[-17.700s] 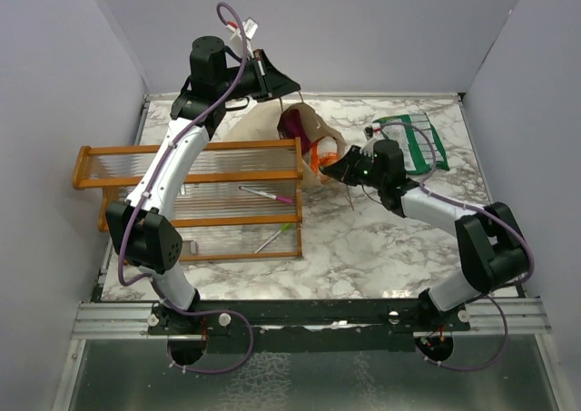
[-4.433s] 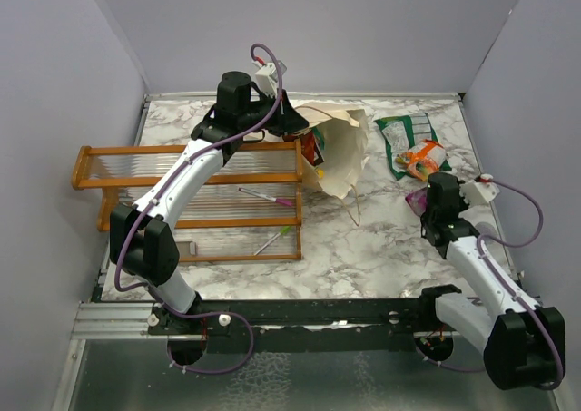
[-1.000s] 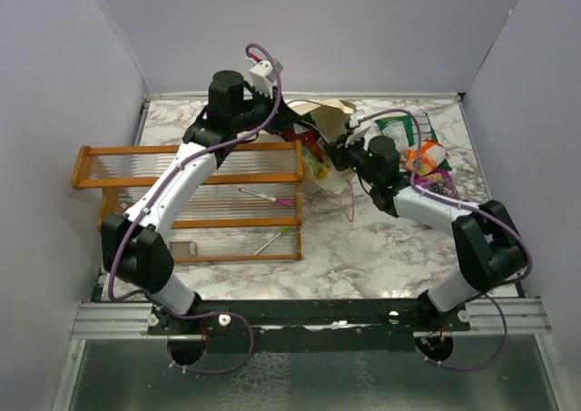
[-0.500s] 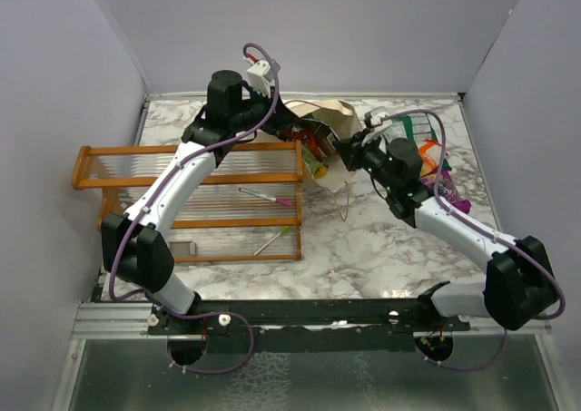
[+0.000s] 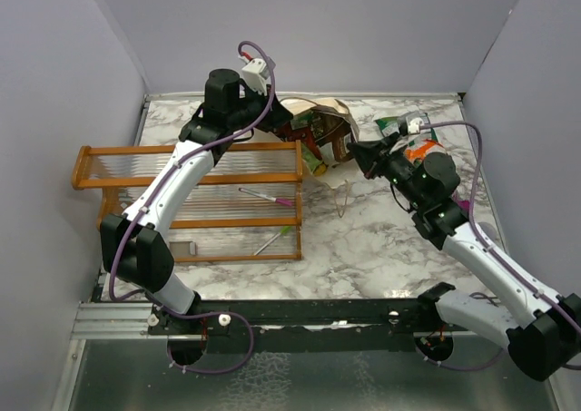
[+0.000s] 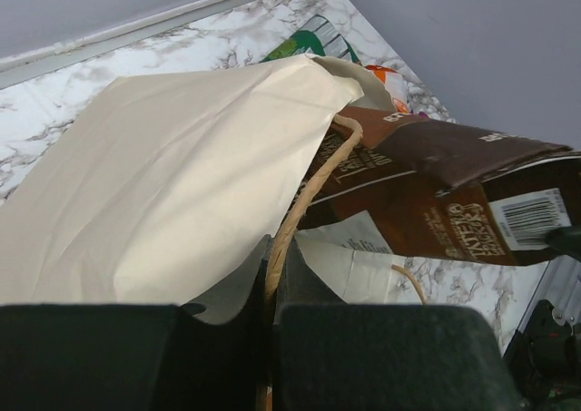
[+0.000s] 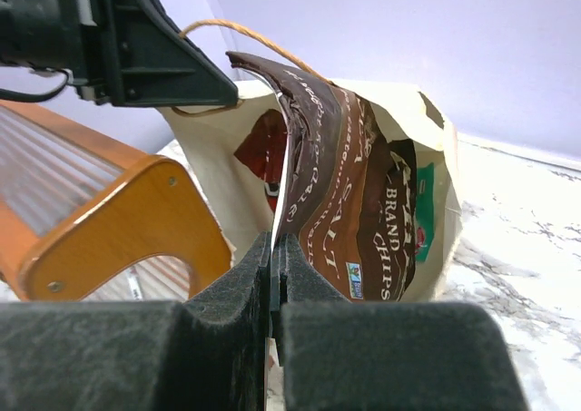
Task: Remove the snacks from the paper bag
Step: Take out the snack from the paper bag, then place the snack at the center of the board.
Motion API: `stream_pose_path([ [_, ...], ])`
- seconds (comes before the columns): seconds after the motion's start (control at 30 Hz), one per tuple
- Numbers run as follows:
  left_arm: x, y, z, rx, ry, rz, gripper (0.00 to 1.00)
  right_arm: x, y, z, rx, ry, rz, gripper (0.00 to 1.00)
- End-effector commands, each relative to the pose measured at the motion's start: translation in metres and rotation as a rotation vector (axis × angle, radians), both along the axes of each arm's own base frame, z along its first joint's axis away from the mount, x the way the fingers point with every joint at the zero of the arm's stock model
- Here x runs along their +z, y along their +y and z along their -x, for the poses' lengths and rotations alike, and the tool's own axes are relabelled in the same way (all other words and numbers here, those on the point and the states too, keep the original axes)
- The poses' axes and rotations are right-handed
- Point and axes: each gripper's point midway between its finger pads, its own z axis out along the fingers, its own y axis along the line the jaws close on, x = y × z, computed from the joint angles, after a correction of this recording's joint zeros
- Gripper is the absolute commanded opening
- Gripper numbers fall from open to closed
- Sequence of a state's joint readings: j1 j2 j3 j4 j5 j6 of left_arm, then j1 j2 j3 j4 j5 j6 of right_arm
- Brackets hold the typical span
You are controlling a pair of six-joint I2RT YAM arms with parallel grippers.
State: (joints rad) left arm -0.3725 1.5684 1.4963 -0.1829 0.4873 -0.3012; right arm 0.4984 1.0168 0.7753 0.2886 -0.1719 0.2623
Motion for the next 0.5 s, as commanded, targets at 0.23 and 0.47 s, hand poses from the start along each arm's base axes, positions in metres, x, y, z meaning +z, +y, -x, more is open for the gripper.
stream_pose_path([
  [0.23, 0.005, 0.010, -0.008, 0.059, 0.001, -0.009, 0.00, 0.111, -0.032, 0.056, -0.015, -0.130, -0.210, 0.01],
  [0.47, 0.006, 0.010, -0.007, 0.058, 0.002, -0.006, 0.00, 0.169, -0.061, 0.089, -0.058, -0.230, -0.295, 0.01],
])
